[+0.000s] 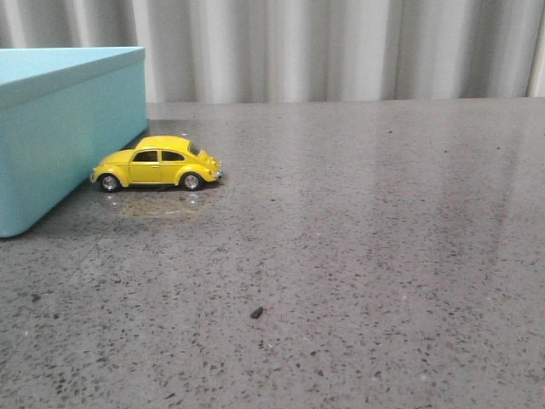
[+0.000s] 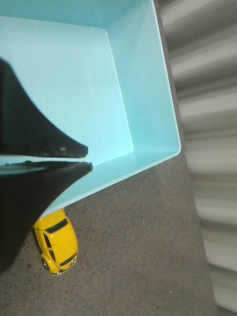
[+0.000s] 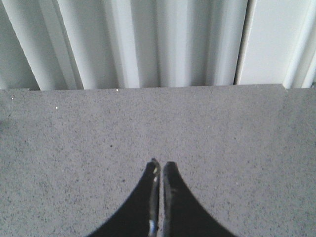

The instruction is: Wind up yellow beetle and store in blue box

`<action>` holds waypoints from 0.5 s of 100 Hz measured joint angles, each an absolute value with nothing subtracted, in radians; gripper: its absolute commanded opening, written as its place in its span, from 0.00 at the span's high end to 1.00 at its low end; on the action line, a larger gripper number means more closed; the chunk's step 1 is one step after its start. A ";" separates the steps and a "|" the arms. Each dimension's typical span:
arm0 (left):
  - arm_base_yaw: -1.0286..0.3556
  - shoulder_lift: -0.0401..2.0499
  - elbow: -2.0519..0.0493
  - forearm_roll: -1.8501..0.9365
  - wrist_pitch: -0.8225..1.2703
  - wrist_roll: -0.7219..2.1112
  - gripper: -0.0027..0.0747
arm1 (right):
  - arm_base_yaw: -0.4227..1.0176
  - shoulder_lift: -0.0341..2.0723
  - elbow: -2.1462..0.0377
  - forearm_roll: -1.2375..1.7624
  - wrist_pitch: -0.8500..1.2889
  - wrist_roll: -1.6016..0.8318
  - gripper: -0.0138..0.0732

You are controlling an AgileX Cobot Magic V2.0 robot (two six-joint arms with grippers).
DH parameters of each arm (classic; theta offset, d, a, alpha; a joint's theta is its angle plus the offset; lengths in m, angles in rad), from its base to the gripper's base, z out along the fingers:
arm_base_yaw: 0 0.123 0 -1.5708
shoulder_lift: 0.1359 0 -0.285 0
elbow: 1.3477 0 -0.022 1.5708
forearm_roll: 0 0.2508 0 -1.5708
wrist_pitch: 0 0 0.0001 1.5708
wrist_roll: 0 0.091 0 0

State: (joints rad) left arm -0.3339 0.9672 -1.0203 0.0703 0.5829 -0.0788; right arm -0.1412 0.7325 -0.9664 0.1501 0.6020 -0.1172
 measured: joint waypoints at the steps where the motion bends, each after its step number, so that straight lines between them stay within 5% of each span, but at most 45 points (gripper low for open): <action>1: -0.334 0.978 -1.027 0.070 0.593 -0.076 0.99 | -0.141 0.729 -0.964 0.150 0.602 -0.117 0.91; 50: -0.353 1.282 -1.350 -0.178 0.755 0.328 0.99 | -0.141 0.584 -0.875 0.150 0.579 -0.117 0.91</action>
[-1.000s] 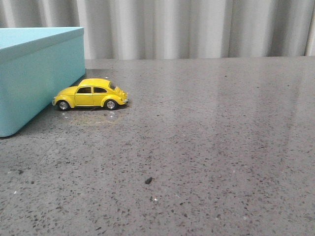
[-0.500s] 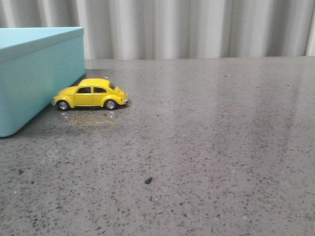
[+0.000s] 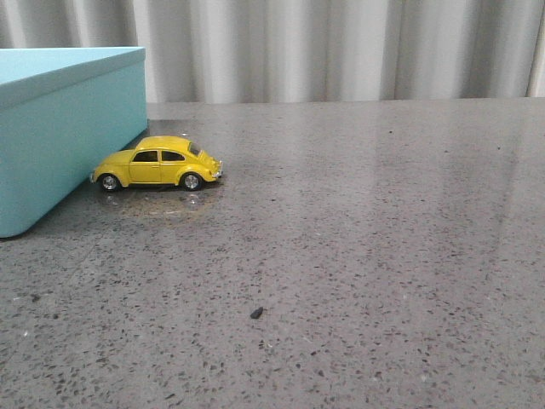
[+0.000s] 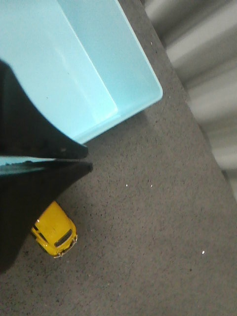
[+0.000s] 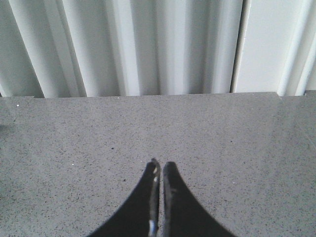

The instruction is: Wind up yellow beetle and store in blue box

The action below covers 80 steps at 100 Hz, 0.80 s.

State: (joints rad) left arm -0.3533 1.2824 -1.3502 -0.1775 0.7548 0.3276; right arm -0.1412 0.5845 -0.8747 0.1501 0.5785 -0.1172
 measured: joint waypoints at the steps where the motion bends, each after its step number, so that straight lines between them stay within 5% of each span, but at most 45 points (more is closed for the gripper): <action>1: -0.353 1.287 -1.355 -0.193 0.755 0.350 0.99 | -0.141 0.584 -0.875 0.150 0.581 -0.117 0.91; 15: -0.353 1.371 -1.398 -0.362 0.766 0.555 0.98 | -0.141 0.563 -0.867 0.154 0.581 -0.119 0.91; 25: -0.353 1.426 -1.436 -0.406 0.795 0.621 0.87 | -0.141 0.555 -0.866 0.157 0.581 -0.119 0.91; 42: -0.353 1.494 -1.462 -0.412 0.873 0.662 0.43 | -0.141 0.541 -0.865 0.158 0.581 -0.119 0.91; 49: -0.353 1.505 -1.464 -0.412 0.891 0.670 0.32 | -0.141 0.535 -0.865 0.158 0.581 -0.119 0.91; 80: -0.353 1.514 -1.466 -0.404 0.987 0.798 0.30 | -0.141 0.533 -0.865 0.161 0.581 -0.119 0.91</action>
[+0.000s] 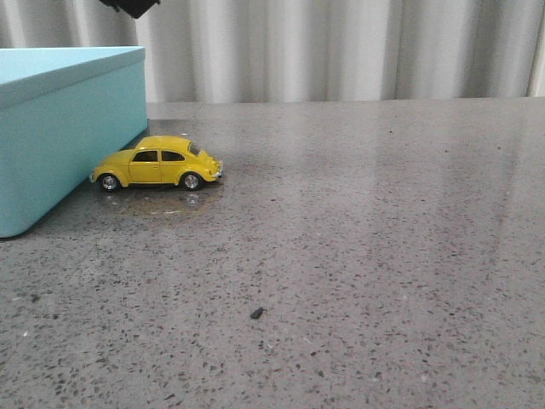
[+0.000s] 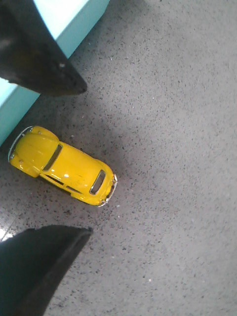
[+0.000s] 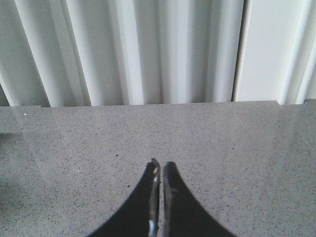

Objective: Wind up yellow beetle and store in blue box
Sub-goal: 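Lower the left gripper around the car's body and close it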

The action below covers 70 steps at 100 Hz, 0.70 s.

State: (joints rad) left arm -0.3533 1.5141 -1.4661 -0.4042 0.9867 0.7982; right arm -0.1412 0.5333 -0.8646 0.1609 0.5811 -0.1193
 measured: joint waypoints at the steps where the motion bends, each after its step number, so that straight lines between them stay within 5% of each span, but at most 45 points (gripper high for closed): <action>1: -0.353 1.514 -1.466 -0.404 0.989 0.801 0.30 | -0.141 0.533 -0.865 0.161 0.581 -0.119 0.91; 70: -0.501 1.660 -1.468 -0.212 1.016 0.927 0.30 | -0.141 0.533 -0.865 0.163 0.573 -0.121 0.91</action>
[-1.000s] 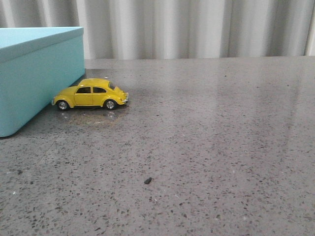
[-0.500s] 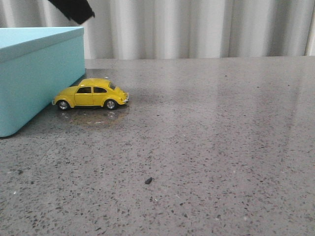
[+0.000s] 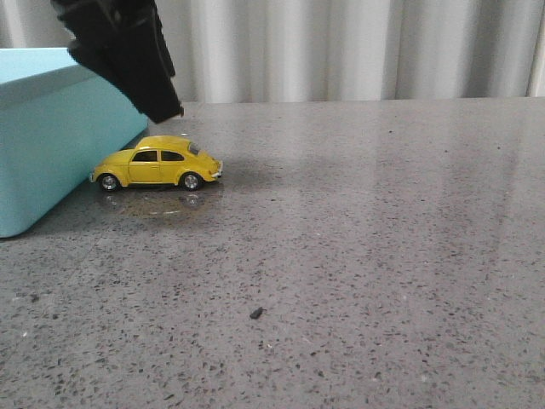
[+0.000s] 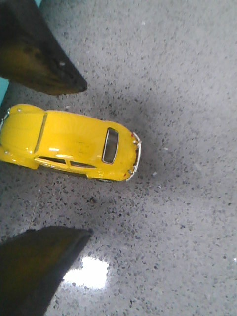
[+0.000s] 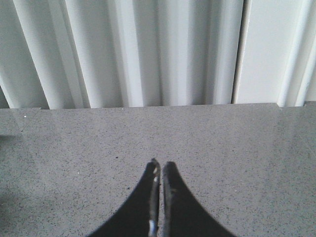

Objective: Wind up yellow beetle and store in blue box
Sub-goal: 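Lower the left gripper around the car's body and close it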

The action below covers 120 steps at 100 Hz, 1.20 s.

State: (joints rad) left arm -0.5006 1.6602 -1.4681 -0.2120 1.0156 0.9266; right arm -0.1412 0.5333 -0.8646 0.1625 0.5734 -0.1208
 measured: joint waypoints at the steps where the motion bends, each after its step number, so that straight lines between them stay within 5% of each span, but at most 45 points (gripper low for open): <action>1: -0.501 1.664 -1.468 -0.212 1.016 0.927 0.30 | -0.141 0.533 -0.865 0.163 0.573 -0.121 0.91; 120: -0.501 1.865 -1.592 -0.100 1.070 0.927 0.31 | -0.141 0.533 -0.865 0.165 0.573 -0.121 0.91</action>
State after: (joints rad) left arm -0.5006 1.8649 -1.5921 -0.1000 1.0705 0.9266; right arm -0.1412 0.5333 -0.8646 0.1648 0.5734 -0.1208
